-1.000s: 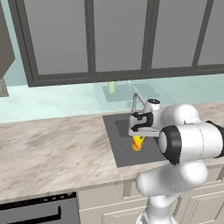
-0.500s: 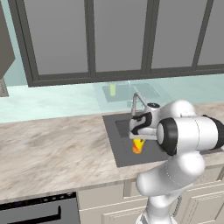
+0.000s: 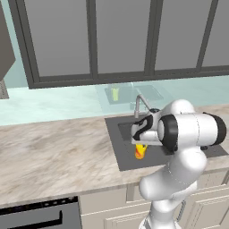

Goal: Move any existing items from the left basin to the right basin for drying. Then move the cup from the counter to the left basin of the sink for washing.

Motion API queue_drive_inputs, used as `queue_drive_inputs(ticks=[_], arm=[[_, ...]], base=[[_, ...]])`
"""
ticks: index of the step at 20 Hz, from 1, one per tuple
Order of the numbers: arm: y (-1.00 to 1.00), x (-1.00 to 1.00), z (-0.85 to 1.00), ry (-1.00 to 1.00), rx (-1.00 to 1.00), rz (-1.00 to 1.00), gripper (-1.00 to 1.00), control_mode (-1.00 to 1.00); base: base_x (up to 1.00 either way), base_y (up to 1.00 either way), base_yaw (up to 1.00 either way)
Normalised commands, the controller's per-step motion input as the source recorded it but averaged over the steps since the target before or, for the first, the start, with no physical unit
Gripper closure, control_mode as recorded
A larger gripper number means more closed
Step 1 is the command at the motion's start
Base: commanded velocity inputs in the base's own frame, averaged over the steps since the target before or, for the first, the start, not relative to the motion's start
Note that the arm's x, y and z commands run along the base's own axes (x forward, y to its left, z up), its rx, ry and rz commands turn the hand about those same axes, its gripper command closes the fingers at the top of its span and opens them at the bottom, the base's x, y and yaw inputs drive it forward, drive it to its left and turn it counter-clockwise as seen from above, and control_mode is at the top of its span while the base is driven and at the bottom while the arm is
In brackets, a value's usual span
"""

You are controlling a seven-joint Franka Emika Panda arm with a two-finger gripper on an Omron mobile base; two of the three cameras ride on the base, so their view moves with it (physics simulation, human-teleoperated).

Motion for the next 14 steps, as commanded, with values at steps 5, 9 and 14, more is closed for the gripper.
queue_drive_inputs(ticks=[5, 9, 14], arm=[[0.00, 0.13, -0.20, 0.00, 0.00, -0.01, 1.00, -1.00], [0.00, 0.11, -0.20, 0.00, 0.00, 0.00, 1.00, -1.00], [0.00, 0.13, -0.20, 0.00, 0.00, 0.00, 1.00, -1.00]], base=[[0.00, 0.00, 0.00], [0.00, 0.00, 0.00], [0.00, 0.00, 0.00]])
